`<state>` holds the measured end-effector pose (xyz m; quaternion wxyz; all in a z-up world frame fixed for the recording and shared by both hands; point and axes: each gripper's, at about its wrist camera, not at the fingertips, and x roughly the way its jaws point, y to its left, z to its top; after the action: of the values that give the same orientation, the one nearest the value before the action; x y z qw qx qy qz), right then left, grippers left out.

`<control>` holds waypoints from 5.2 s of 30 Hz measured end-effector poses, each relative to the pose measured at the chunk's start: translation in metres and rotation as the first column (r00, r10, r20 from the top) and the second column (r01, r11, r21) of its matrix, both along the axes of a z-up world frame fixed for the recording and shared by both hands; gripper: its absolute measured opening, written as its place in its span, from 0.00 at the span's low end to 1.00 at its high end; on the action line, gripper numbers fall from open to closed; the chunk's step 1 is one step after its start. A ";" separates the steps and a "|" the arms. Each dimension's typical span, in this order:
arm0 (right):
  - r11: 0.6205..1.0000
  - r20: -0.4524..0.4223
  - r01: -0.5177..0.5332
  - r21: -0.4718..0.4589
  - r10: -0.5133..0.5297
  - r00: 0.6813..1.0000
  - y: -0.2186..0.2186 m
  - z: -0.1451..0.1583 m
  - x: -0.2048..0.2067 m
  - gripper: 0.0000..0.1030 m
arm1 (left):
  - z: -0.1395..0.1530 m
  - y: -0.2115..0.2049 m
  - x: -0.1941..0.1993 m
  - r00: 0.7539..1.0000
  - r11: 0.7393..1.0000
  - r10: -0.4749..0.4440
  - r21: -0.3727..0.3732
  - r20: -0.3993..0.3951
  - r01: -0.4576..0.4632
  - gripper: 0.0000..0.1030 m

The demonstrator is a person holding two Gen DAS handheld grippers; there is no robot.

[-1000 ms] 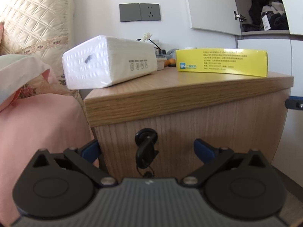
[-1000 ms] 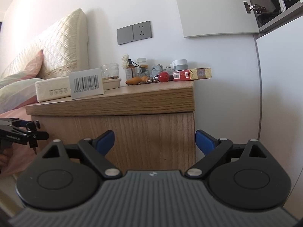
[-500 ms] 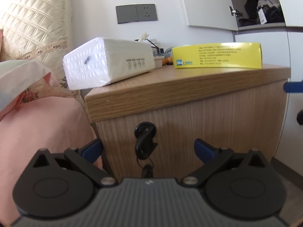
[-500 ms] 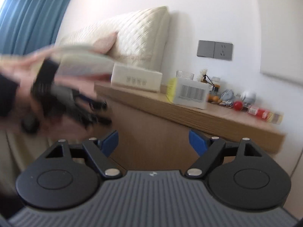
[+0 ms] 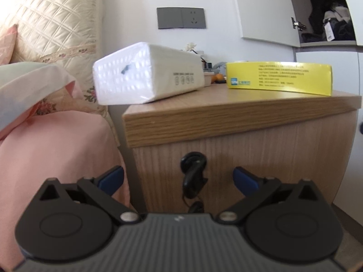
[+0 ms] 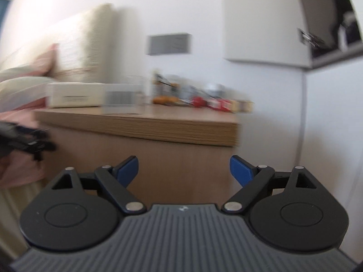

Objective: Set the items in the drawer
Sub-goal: 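Bring the left gripper onto the key in the top drawer lock, then pull the top drawer open by its key with the left gripper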

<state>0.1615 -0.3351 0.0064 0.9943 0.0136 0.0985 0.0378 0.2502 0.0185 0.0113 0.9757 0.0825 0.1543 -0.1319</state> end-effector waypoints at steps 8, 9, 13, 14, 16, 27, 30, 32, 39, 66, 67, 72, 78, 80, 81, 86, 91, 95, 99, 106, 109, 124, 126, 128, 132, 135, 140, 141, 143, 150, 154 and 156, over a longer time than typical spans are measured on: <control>0.999 0.018 -0.054 -0.007 0.054 0.998 -0.009 -0.006 0.018 0.90 | -0.002 -0.006 0.006 0.998 0.998 -0.055 0.000 -0.008 0.055 1.00; 0.999 0.019 -0.054 -0.010 0.054 0.998 -0.008 -0.006 0.019 0.90 | -0.002 -0.005 0.007 0.998 0.998 -0.059 -0.004 -0.008 0.059 1.00; 0.998 0.026 -0.065 0.010 0.064 0.998 -0.007 -0.004 0.026 0.92 | -0.003 -0.004 0.007 0.998 0.998 -0.065 -0.005 -0.008 0.065 1.00; 0.997 0.032 -0.077 0.024 0.076 0.997 -0.010 -0.004 0.027 0.92 | -0.002 -0.004 0.007 0.998 0.998 -0.067 -0.009 -0.008 0.066 1.00; 0.993 0.040 -0.104 0.050 0.102 0.994 -0.015 -0.004 0.027 0.93 | -0.002 0.000 0.007 0.997 0.996 -0.078 -0.033 -0.007 0.078 0.99; 0.971 0.046 -0.224 0.089 0.221 0.974 -0.034 -0.001 0.019 0.93 | 0.000 -0.002 0.000 0.996 0.996 -0.084 0.000 -0.017 0.084 0.99; 0.966 0.050 -0.239 0.094 0.236 0.971 -0.036 -0.001 0.014 0.93 | -0.001 -0.001 -0.006 0.996 0.996 -0.087 0.012 -0.015 0.087 0.99; 0.964 0.050 -0.252 0.088 0.248 0.968 -0.037 -0.001 0.010 0.93 | -0.002 -0.002 -0.011 0.996 0.996 -0.086 0.037 -0.010 0.086 0.99; 0.969 0.036 -0.239 0.060 0.237 0.971 -0.033 0.002 0.005 0.92 | -0.006 -0.006 -0.022 0.997 0.994 -0.070 0.087 0.011 0.069 1.00; 0.961 0.016 -0.241 0.136 0.241 0.970 -0.034 -0.003 0.016 0.92 | -0.005 -0.006 -0.018 0.997 0.994 -0.079 0.081 -0.012 0.079 1.00; 0.961 0.016 -0.240 0.137 0.240 0.971 -0.034 -0.003 0.015 0.92 | -0.005 -0.006 -0.019 0.997 0.994 -0.078 0.080 -0.012 0.079 1.00; 0.960 0.011 -0.245 0.138 0.246 0.969 -0.033 -0.001 0.008 0.93 | -0.005 -0.005 -0.027 0.997 0.994 -0.077 0.080 -0.012 0.078 1.00; 0.959 0.008 -0.251 0.135 0.253 0.968 -0.032 0.000 -0.007 0.93 | -0.004 -0.004 -0.043 0.997 0.993 -0.080 0.082 -0.011 0.081 1.00; 0.958 0.006 -0.253 0.135 0.255 0.967 -0.031 0.001 -0.012 0.92 | -0.004 -0.003 -0.049 0.997 0.993 -0.080 0.082 -0.012 0.081 1.00; 0.958 0.005 -0.253 0.133 0.255 0.967 -0.031 0.001 -0.015 0.93 | -0.004 -0.003 -0.051 0.997 0.993 -0.080 0.082 -0.013 0.081 1.00; 0.959 0.007 -0.248 0.134 0.249 0.969 -0.028 0.002 -0.030 0.93 | -0.003 -0.002 -0.066 0.997 0.994 -0.077 0.079 -0.015 0.078 1.00; 0.958 0.004 -0.257 0.127 0.258 0.966 -0.026 0.003 -0.043 0.93 | -0.002 -0.001 -0.080 0.997 0.994 -0.075 0.083 -0.020 0.076 1.00; 0.955 0.008 -0.263 0.136 0.265 0.964 -0.026 0.004 -0.055 0.93 | -0.001 0.000 -0.092 0.997 0.994 -0.074 0.077 -0.020 0.076 1.00; 0.951 0.011 -0.269 0.151 0.271 0.963 -0.027 0.005 -0.068 0.93 | -0.001 0.002 -0.106 0.997 0.994 -0.075 0.079 -0.020 0.077 1.00; 0.944 0.014 -0.283 0.168 0.285 0.958 -0.028 0.006 -0.088 0.93 | 0.001 0.003 -0.126 0.997 0.993 -0.075 0.084 -0.025 0.077 1.00; 0.943 0.017 -0.287 0.166 0.289 0.957 -0.028 0.006 -0.095 0.92 | 0.000 0.004 -0.133 0.997 0.993 -0.076 0.087 -0.022 0.077 1.00; 0.932 0.009 -0.324 0.160 0.327 0.945 -0.030 0.008 -0.117 0.92 | 0.005 0.009 -0.152 0.993 0.990 -0.101 0.094 -0.056 0.106 1.00; 0.931 0.009 -0.326 0.164 0.329 0.944 -0.030 0.009 -0.120 0.92 | 0.006 0.010 -0.154 0.993 0.990 -0.104 0.094 -0.060 0.109 1.00; 0.932 0.009 -0.327 0.155 0.330 0.944 -0.029 0.009 -0.122 0.92 | 0.006 0.010 -0.155 0.993 0.989 -0.103 0.097 -0.066 0.109 1.00; 0.934 0.006 -0.319 0.159 0.322 0.947 -0.028 0.010 -0.122 0.92 | 0.009 0.010 -0.155 0.992 0.989 -0.100 0.098 -0.074 0.108 1.00; 0.941 0.001 -0.296 0.167 0.300 0.954 -0.026 0.010 -0.122 0.92 | 0.010 0.009 -0.157 0.992 0.989 -0.097 0.107 -0.074 0.105 1.00; 0.959 0.006 -0.234 0.157 0.237 0.972 -0.018 0.018 -0.126 0.91 | 0.016 0.012 -0.162 0.993 0.990 -0.093 0.098 -0.070 0.100 1.00; 0.962 0.015 -0.226 0.155 0.227 0.974 -0.018 0.021 -0.128 0.90 | 0.018 0.013 -0.163 0.994 0.992 -0.090 0.086 -0.065 0.095 1.00; 0.967 0.036 -0.208 0.146 0.204 0.978 -0.017 0.026 -0.131 0.90 | 0.024 0.017 -0.166 0.995 0.996 -0.079 0.047 -0.056 0.081 1.00; 0.977 0.045 -0.126 0.170 0.120 0.992 -0.012 0.046 -0.135 0.90 | 0.043 0.025 -0.174 1.000 0.999 0.003 -0.048 -0.027 -0.004 1.00; 0.978 0.044 -0.100 0.182 0.093 0.995 -0.006 0.057 -0.135 0.90 | 0.051 0.023 -0.177 1.000 0.997 0.021 -0.067 -0.012 -0.022 1.00; 0.977 0.043 -0.097 0.188 0.091 0.995 -0.001 0.062 -0.136 0.90 | 0.055 0.019 -0.179 1.000 0.997 0.026 -0.066 -0.002 -0.027 1.00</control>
<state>0.0260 -0.3365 0.0681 0.9871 0.1031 0.0779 0.0943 0.0712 0.0380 0.0659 0.9795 0.0484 0.1514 -0.1239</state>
